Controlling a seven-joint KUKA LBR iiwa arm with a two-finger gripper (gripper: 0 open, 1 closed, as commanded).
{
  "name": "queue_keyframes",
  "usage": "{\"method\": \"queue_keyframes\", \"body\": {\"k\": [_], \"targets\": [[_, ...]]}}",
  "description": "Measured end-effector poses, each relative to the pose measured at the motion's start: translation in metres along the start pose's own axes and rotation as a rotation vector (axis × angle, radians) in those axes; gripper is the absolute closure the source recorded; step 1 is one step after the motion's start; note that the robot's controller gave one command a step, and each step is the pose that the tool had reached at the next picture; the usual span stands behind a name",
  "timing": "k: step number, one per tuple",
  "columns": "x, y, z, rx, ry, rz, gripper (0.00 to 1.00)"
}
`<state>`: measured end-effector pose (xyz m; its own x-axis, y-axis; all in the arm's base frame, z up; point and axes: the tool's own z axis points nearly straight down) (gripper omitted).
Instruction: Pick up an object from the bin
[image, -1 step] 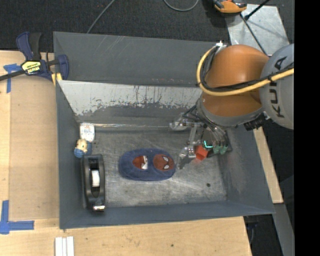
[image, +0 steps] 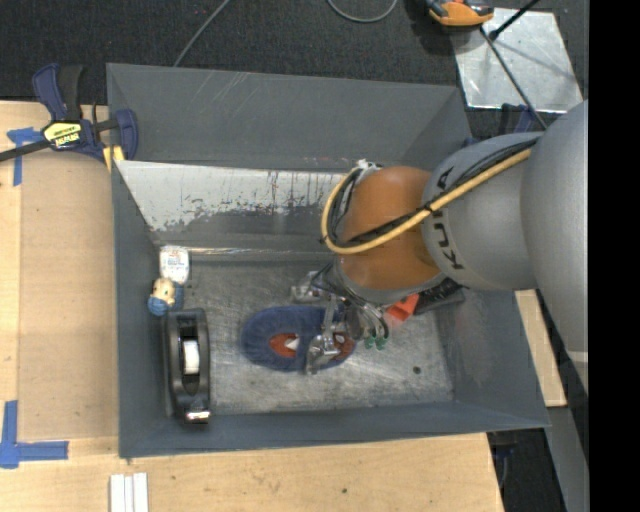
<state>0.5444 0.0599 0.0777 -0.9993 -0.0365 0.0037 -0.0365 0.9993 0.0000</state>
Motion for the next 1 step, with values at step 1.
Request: {"method": "queue_keyframes", "body": {"k": [1], "targets": [[-0.0035, 0.0, -0.0054, -0.002, -0.011, 0.003, 1.0]]}}
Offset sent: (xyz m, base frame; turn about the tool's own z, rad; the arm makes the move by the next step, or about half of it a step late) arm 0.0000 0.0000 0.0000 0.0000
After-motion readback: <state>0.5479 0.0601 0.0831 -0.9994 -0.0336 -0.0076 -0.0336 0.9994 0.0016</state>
